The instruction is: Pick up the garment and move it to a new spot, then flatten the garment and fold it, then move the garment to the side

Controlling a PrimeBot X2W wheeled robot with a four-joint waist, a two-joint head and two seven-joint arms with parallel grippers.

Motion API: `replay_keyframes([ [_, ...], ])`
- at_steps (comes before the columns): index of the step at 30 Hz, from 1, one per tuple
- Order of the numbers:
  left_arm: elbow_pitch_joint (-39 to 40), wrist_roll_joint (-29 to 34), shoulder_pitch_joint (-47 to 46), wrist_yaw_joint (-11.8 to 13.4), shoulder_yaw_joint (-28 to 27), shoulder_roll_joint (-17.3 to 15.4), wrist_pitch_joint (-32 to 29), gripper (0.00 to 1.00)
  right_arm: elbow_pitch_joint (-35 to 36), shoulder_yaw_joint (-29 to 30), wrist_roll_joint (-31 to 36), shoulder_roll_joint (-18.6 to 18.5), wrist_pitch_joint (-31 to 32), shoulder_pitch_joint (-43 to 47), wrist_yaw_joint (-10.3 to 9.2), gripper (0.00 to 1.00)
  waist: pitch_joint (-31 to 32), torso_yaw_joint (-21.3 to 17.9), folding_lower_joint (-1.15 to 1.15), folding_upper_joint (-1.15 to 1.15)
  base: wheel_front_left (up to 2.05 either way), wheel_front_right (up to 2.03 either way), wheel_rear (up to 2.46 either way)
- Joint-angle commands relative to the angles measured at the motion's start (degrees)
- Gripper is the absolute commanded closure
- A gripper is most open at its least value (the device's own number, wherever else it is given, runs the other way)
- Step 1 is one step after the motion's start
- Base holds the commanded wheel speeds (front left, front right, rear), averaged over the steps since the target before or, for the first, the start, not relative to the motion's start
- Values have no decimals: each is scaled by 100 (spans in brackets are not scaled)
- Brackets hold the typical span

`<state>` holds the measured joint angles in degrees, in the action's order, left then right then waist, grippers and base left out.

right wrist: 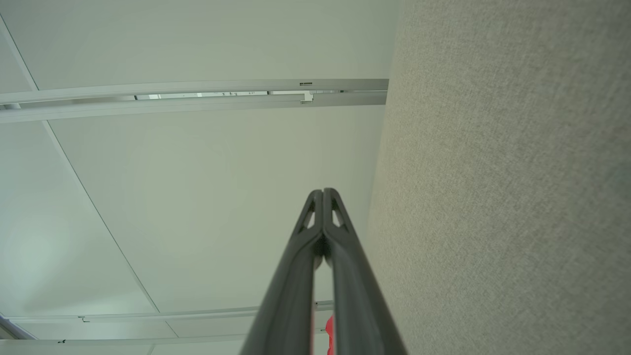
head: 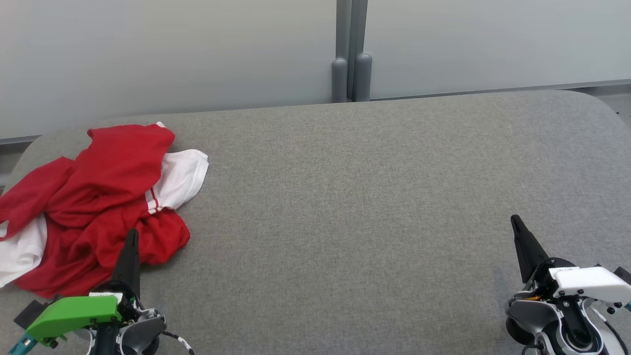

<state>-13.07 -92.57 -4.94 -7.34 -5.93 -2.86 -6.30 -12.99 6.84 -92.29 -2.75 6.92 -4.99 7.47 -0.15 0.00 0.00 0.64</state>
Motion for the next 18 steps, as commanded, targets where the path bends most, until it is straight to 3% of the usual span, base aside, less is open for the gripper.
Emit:
replay_keyframes([
  [1,16,2,-80,-34,-18,1,8,100,20,0,-42,-29,2,-38,5,100,0,0,0,-64,0,0,0],
  [18,16,2,-80,-34,-18,1,8,100,20,0,-42,-29,1,-38,5,100,0,0,0,-64,0,0,0],
])
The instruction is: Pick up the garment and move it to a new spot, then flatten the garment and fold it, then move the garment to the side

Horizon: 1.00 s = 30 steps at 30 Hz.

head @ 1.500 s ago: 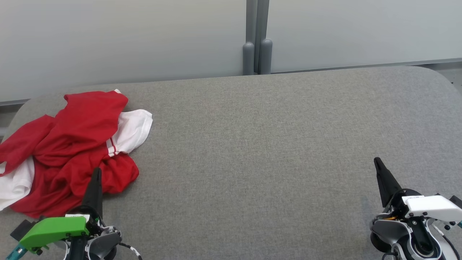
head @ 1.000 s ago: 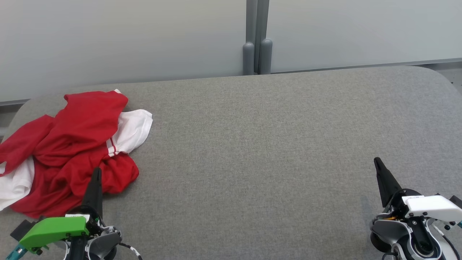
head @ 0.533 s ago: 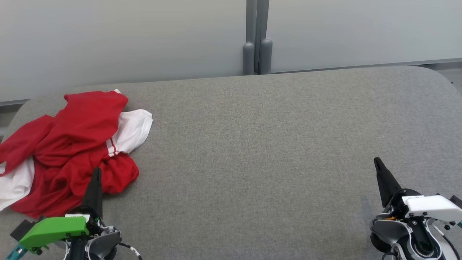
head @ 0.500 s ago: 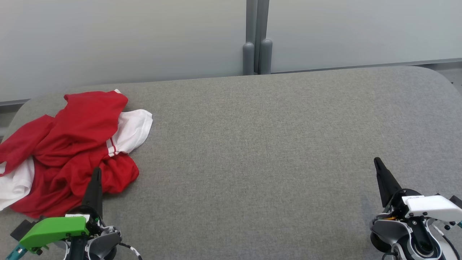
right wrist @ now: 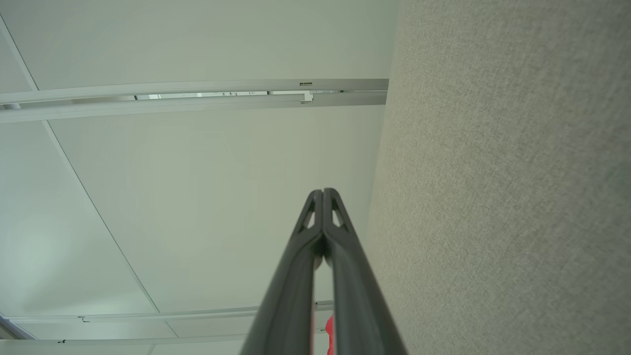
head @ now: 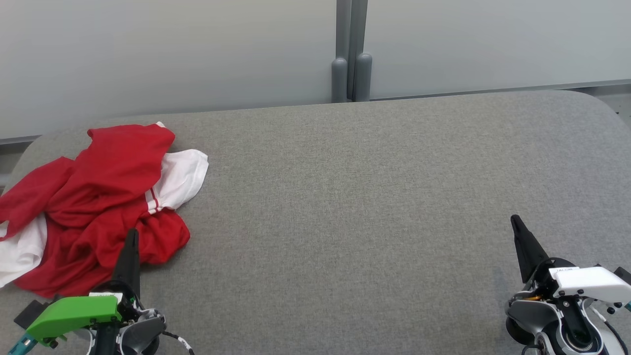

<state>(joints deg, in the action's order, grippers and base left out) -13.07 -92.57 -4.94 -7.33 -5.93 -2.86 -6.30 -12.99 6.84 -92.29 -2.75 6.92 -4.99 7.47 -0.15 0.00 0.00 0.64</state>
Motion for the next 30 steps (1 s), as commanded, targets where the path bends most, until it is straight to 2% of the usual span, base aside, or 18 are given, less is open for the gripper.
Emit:
replay_keyframes([
  [1,16,2,-80,-35,-18,1,8,100,20,0,-42,-29,1,-38,5,100,0,0,0,-64,0,0,0],
  [30,16,2,-80,-35,-18,1,8,100,20,0,-42,-30,1,-38,5,100,0,0,0,-64,0,0,0],
])
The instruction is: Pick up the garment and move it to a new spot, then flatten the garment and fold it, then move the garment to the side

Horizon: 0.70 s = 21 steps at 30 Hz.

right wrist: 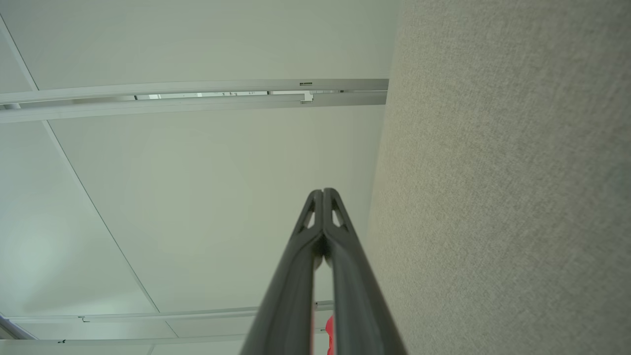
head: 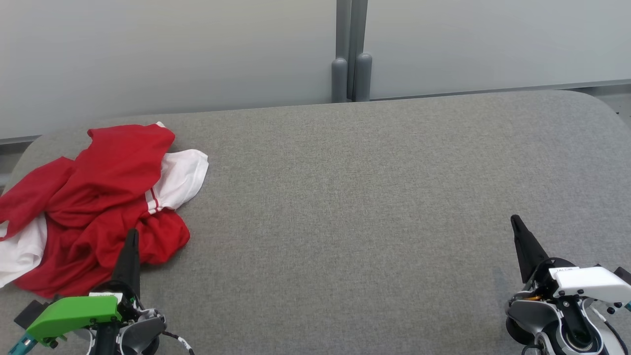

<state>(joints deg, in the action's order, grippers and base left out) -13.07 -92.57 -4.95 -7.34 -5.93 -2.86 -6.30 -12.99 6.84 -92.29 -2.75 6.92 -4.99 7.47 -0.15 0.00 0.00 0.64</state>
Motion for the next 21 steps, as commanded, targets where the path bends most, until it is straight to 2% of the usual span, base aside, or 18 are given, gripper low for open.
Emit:
replay_keyframes([
  [1,16,2,-80,-34,-18,1,8,100,20,0,-42,-30,1,-38,5,100,0,0,0,-64,0,0,0],
  [15,16,2,-80,-34,-18,1,8,100,20,0,-42,-30,1,-38,5,100,0,0,0,-64,0,0,0],
  [16,-3,0,1,0,1,0,1,0,-2,0,1,1,-1,0,0,0,0,0,0,0,0,0,0],
  [21,-51,18,68,8,81,9,72,0,-33,-19,44,22,-74,66,-1,0,0,1,0,-1,0,0,0],
])
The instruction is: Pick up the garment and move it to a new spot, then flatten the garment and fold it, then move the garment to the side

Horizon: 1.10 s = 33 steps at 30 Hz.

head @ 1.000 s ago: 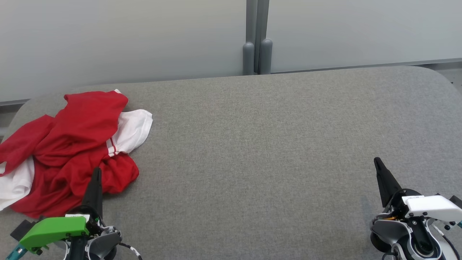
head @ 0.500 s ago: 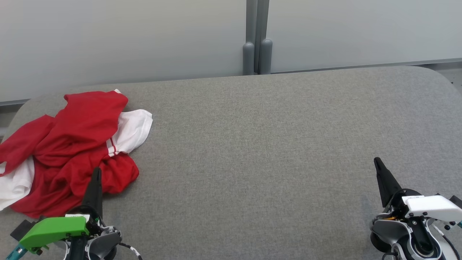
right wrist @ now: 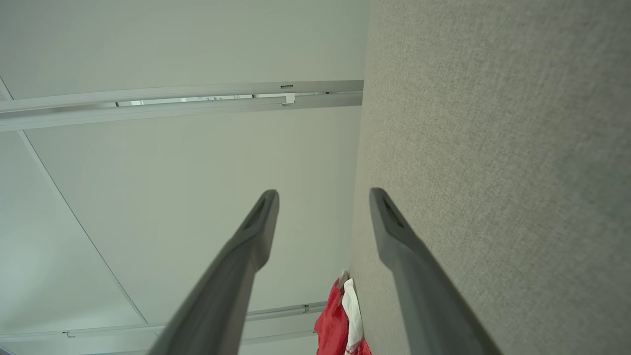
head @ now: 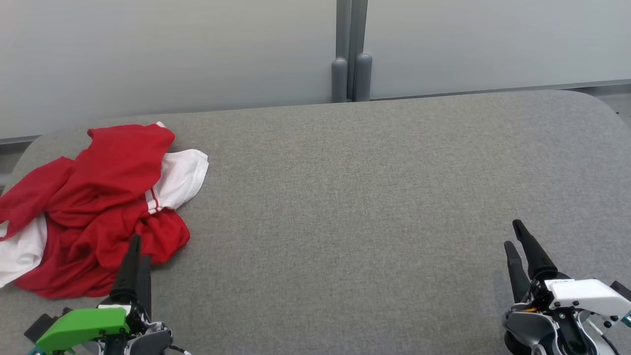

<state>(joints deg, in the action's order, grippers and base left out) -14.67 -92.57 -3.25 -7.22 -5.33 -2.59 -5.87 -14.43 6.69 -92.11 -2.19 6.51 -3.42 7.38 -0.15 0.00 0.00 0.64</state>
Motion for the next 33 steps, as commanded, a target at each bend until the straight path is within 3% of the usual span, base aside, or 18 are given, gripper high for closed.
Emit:
replay_keyframes([
  [1,118,30,-93,-5,53,-19,60,0,127,-15,49,-34,-64,-78,8,0,0,1,0,-2,0,0,0],
  [8,163,230,-42,-7,220,-21,262,0,210,-88,406,-73,-273,-4,9,0,3,4,0,-5,0,0,0],
  [14,215,689,-12,-9,314,-22,420,0,320,-89,1099,-84,-435,33,9,0,4,2,0,-8,0,0,0],
  [33,313,3122,53,-16,755,-123,856,0,747,-318,3987,-210,-886,173,11,0,13,-2,0,-18,0,0,0],
])
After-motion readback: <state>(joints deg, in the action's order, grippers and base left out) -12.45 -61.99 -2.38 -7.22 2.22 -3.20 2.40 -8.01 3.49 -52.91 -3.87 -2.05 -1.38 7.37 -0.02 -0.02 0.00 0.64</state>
